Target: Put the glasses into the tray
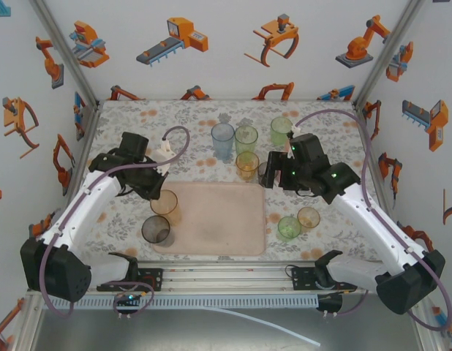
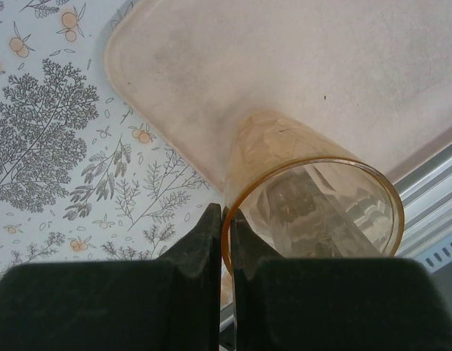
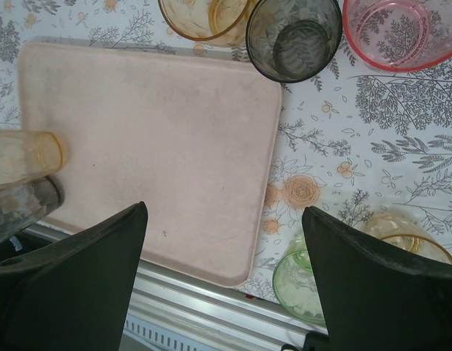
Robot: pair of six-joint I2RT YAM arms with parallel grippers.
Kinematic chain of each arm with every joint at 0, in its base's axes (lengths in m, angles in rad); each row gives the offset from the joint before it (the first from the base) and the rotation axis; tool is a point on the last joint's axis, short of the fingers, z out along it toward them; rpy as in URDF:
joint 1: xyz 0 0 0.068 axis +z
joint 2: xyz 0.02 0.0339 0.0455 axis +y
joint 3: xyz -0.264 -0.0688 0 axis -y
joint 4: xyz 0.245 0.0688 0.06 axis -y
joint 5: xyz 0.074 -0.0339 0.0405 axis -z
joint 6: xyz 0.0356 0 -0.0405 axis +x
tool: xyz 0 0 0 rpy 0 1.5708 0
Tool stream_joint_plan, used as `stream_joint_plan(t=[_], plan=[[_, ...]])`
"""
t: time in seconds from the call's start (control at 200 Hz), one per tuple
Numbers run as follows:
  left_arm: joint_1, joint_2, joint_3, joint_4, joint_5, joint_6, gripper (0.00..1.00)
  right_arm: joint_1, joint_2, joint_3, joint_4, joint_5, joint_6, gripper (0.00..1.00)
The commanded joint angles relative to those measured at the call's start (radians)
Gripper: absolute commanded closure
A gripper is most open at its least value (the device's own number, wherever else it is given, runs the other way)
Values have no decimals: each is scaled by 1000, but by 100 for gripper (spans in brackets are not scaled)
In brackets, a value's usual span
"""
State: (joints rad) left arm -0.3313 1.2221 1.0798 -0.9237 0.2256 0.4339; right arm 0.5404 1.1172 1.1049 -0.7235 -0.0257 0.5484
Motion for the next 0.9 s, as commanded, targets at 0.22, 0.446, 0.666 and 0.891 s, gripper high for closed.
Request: stream_joint_plan(t=[0.22, 0.446, 0.666, 0.891], plan=[[4, 15, 11, 63, -15, 2, 90, 5, -5, 16, 20, 1, -2, 23], [5, 54, 28, 73, -40, 20, 90, 6, -23, 8, 12, 8, -3, 23], [6, 51, 13, 83, -61, 32, 91, 6, -31, -1, 10, 14, -3, 23], [6, 48, 8, 75, -54, 37, 90, 5, -17, 5, 15, 10, -6, 23]])
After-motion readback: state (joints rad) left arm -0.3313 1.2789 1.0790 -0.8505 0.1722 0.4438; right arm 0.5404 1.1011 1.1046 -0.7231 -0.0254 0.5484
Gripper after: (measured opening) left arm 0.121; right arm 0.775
